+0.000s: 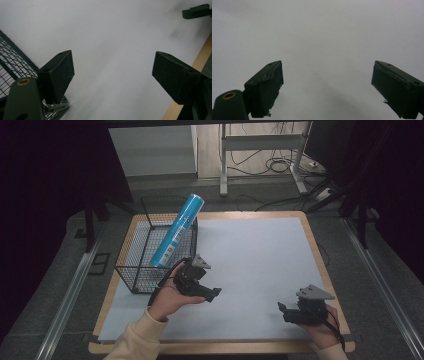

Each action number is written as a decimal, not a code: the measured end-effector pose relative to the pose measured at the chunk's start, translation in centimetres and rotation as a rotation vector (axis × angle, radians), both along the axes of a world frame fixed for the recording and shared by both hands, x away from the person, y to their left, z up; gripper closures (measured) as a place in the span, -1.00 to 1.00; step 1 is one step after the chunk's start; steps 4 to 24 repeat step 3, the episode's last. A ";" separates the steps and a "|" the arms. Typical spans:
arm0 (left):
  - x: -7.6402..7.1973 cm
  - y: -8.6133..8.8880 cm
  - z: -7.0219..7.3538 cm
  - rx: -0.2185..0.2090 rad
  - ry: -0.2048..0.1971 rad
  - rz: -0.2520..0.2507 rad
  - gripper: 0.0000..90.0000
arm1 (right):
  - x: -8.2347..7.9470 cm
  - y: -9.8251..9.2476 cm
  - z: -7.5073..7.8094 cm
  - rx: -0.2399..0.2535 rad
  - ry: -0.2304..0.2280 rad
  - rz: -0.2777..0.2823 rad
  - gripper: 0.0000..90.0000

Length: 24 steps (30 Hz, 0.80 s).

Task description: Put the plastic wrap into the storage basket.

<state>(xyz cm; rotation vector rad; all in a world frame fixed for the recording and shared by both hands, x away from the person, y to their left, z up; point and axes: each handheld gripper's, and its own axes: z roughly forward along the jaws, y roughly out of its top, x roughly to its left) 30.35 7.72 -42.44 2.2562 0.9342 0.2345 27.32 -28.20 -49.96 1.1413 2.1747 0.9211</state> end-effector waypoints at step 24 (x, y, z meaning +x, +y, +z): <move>-0.1 -0.1 -0.2 -0.006 0.002 -0.004 -0.61 | -0.1 0.0 0.1 0.005 -0.011 0.004 -0.76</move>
